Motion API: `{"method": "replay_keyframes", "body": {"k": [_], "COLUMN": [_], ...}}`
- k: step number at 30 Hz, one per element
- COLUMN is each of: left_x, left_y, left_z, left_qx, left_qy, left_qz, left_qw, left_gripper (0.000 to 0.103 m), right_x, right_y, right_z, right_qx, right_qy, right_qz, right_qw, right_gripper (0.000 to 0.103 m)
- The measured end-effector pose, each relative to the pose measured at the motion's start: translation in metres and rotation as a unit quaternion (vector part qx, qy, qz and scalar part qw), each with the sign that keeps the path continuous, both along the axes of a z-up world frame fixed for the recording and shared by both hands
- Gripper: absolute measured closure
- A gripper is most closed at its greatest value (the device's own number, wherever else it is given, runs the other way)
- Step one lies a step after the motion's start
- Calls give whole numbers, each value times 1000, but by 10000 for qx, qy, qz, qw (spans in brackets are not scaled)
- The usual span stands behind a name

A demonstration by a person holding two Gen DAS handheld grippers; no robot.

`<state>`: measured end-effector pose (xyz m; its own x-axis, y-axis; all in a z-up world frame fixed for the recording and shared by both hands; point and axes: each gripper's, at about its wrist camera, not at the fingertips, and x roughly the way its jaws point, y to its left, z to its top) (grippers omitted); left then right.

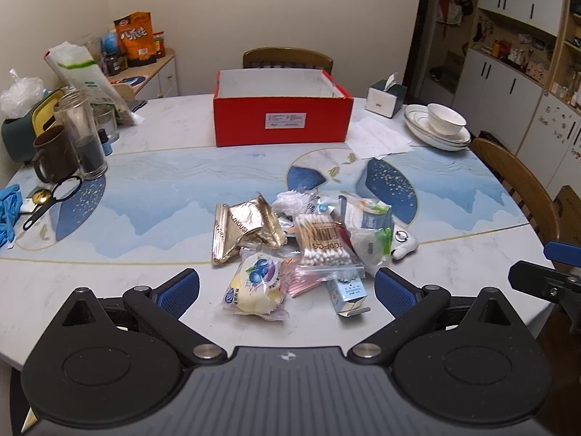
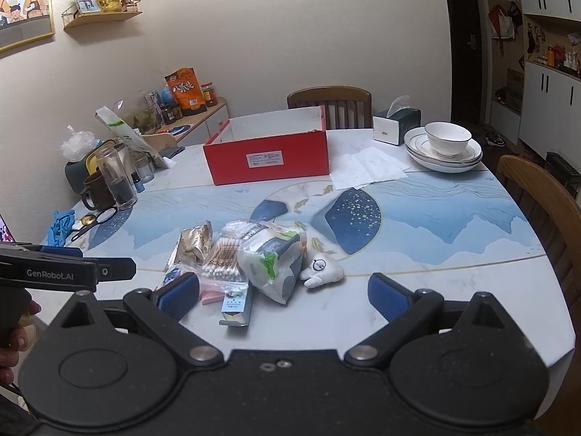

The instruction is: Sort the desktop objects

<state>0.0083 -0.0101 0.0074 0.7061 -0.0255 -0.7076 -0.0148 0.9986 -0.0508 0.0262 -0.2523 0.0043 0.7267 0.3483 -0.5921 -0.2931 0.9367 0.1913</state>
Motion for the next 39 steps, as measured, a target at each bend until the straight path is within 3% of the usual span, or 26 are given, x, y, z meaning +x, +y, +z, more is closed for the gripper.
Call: {"method": "replay_keyframes", "body": {"k": [8, 21, 39], "left_x": [3, 15, 113], "left_y": [1, 4, 43], "left_z": [-1, -2, -52], "left_qx": [-61, 84, 350], "left_qy": [99, -270, 23], "left_qz": [161, 263, -303], "left_qw": [9998, 9993, 9989], "left_gripper": [0, 0, 0], "right_x": [2, 20, 92], "right_y": [-3, -2, 37], "right_z": [-2, -6, -30], "right_qx": [-11, -99, -217], "right_qy": [-26, -44, 359], "right_qz": [236, 459, -135], "right_qw": [9997, 9989, 9990], "right_gripper": [3, 4, 6]}}
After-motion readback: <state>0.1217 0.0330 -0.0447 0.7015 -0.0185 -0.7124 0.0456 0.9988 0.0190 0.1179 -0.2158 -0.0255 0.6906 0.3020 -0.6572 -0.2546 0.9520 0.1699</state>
